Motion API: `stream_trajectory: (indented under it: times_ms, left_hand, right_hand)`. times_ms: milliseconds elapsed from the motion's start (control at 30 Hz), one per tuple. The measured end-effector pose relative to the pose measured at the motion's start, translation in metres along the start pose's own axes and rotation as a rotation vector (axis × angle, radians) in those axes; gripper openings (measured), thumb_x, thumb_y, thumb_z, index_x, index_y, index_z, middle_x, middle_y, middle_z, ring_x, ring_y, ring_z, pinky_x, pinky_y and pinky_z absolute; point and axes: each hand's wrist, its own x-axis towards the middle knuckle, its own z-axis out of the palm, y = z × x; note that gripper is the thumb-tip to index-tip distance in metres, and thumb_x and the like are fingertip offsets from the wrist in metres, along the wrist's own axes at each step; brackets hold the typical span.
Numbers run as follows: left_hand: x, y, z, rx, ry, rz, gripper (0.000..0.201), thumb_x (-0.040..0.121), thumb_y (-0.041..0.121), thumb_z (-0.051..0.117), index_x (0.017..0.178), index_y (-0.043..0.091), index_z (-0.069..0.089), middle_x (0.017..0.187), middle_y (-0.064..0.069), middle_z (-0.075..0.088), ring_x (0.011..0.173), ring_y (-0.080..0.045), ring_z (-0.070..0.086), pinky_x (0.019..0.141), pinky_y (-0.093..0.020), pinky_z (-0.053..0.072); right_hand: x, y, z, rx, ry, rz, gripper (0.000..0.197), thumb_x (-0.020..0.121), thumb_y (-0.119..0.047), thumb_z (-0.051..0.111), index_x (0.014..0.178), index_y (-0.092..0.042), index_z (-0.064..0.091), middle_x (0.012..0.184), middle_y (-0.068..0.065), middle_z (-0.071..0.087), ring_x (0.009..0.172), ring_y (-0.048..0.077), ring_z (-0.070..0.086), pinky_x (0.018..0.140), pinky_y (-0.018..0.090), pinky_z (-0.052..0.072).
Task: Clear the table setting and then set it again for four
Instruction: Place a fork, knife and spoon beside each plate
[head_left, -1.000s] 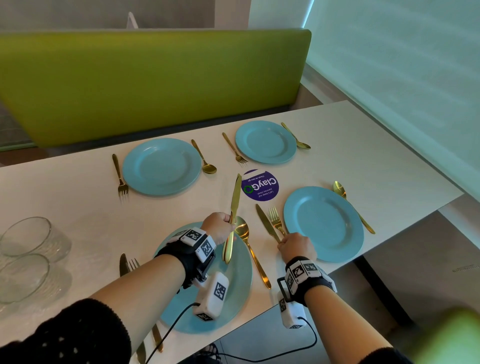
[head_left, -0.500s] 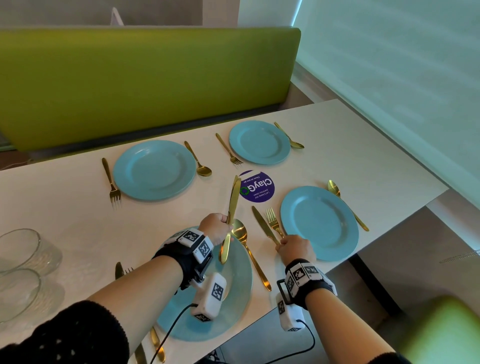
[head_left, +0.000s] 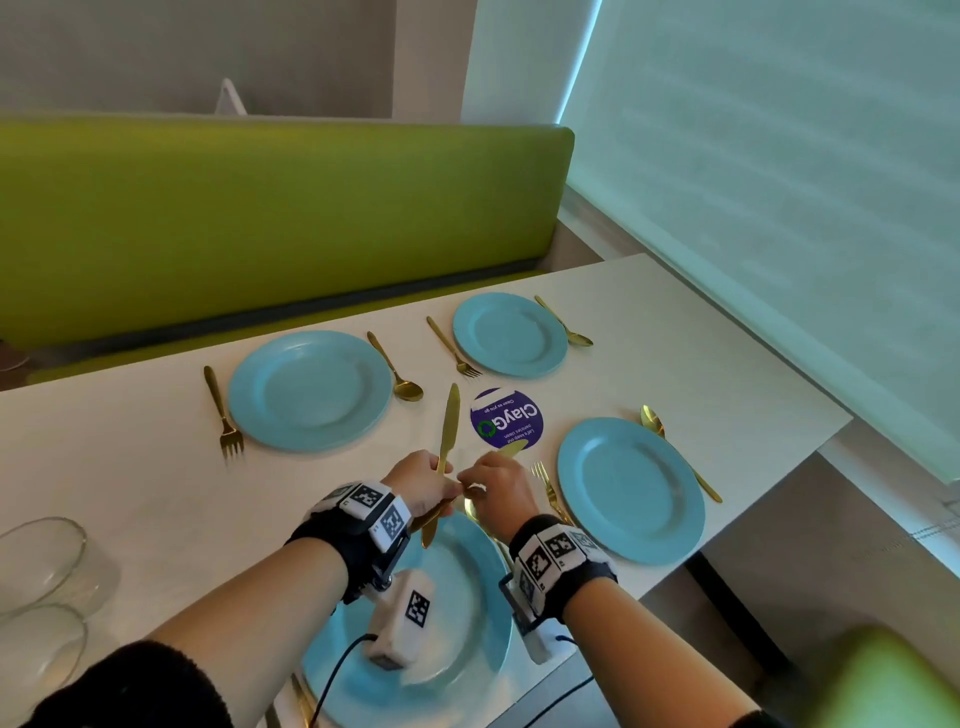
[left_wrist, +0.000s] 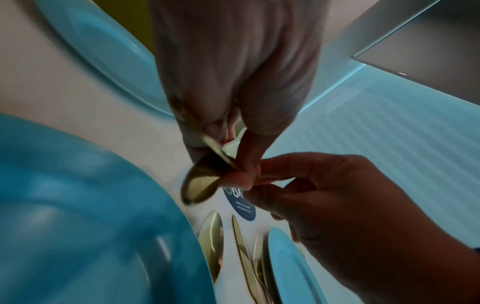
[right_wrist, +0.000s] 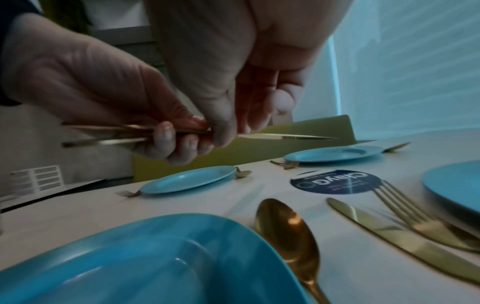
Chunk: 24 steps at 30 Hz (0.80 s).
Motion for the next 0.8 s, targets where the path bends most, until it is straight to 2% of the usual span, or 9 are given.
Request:
stream_trajectory:
  times_ms: [67,100,167,233,433,467,533,600,800]
  left_hand:
    - [-0.001,-0.003,-0.013,0.023,-0.019,0.019,0.027,0.082,0.002,0.062,0.104,0.010,0.049,0.080,-0.011,0.059,0.060,-0.019,0.058,0.061,-0.028,0.051]
    - [-0.001,-0.005,-0.020,0.028,-0.023,0.022,0.027,0.081,0.002,0.062,0.103,0.011,0.049,0.080,-0.012,0.059,0.060,-0.019,0.058,0.062,-0.029,0.050]
    - [-0.001,-0.009,-0.031,0.017,-0.029,0.022,0.026,0.081,0.001,0.063,0.100,0.011,0.049,0.079,-0.013,0.061,0.060,-0.020,0.058,0.062,-0.029,0.051]
    - [-0.001,-0.012,-0.039,-0.027,-0.029,0.028,0.022,0.083,-0.002,0.061,0.096,0.010,0.049,0.075,-0.014,0.060,0.059,-0.020,0.056,0.059,-0.028,0.050]
    - [0.003,-0.010,-0.050,-0.200,0.031,0.053,0.007,0.093,0.001,0.050,0.088,0.007,0.048,0.070,-0.012,0.060,0.056,-0.019,0.054,0.052,-0.024,0.048]
    - [0.006,-0.010,-0.053,-0.221,0.080,0.056,0.010,0.095,0.003,0.047,0.085,0.007,0.048,0.070,-0.011,0.060,0.056,-0.018,0.053,0.050,-0.022,0.048]
    - [0.011,-0.010,-0.062,-0.245,0.211,0.067,0.018,0.097,0.007,0.043,0.080,0.009,0.048,0.070,-0.008,0.059,0.055,-0.016,0.052,0.048,-0.022,0.045]
    - [0.014,-0.013,-0.075,-0.251,0.338,0.078,0.021,0.098,0.011,0.041,0.079,0.009,0.049,0.069,-0.006,0.058,0.055,-0.015,0.050,0.050,-0.023,0.043]
    - [0.021,-0.014,-0.113,-0.263,0.485,0.076,0.019,0.099,0.014,0.040,0.092,0.001,0.052,0.068,-0.006,0.057,0.055,-0.016,0.050,0.053,-0.025,0.045]
  right_hand:
    - [0.006,-0.004,0.009,-0.031,-0.037,-0.109,0.019,0.053,0.002,0.071,0.059,-0.015,0.075,0.057,0.003,0.062,0.046,0.018,0.060,0.050,0.011,0.041]
    - [0.008,-0.004,0.015,-0.059,-0.060,-0.141,0.019,0.056,0.001,0.072,0.062,-0.017,0.075,0.058,0.002,0.062,0.048,0.019,0.061,0.049,0.014,0.046]
    - [0.012,-0.003,0.025,-0.073,-0.073,-0.186,0.019,0.063,0.001,0.072,0.070,-0.015,0.076,0.063,0.006,0.064,0.055,0.024,0.063,0.048,0.030,0.055]
    - [0.016,-0.004,0.032,-0.102,-0.080,-0.208,0.017,0.065,0.001,0.072,0.073,-0.014,0.076,0.066,0.007,0.065,0.058,0.028,0.064,0.047,0.038,0.055]
    - [0.035,-0.010,0.025,-0.155,-0.020,-0.249,0.022,0.053,-0.003,0.084,0.064,-0.020,0.076,0.064,-0.002,0.065,0.055,0.020,0.065,0.041,0.024,0.051]
    - [0.041,-0.009,0.022,-0.155,-0.003,-0.213,0.018,0.058,-0.004,0.083,0.068,-0.018,0.077,0.069,0.001,0.066,0.061,0.021,0.066,0.044,0.027,0.052]
    - [0.057,-0.009,0.014,-0.189,-0.041,-0.092,0.012,0.080,-0.010,0.071,0.089,-0.015,0.077,0.092,0.005,0.066,0.085,0.023,0.065,0.064,0.034,0.055]
    - [0.076,-0.005,0.004,-0.207,-0.125,0.024,0.020,0.092,-0.017,0.057,0.103,-0.016,0.074,0.107,0.004,0.062,0.098,0.023,0.061,0.076,0.031,0.052]
    - [0.146,-0.003,-0.019,-0.169,-0.156,0.301,0.023,0.092,-0.018,0.054,0.108,-0.017,0.071,0.110,0.009,0.067,0.104,0.027,0.061,0.085,0.032,0.049]
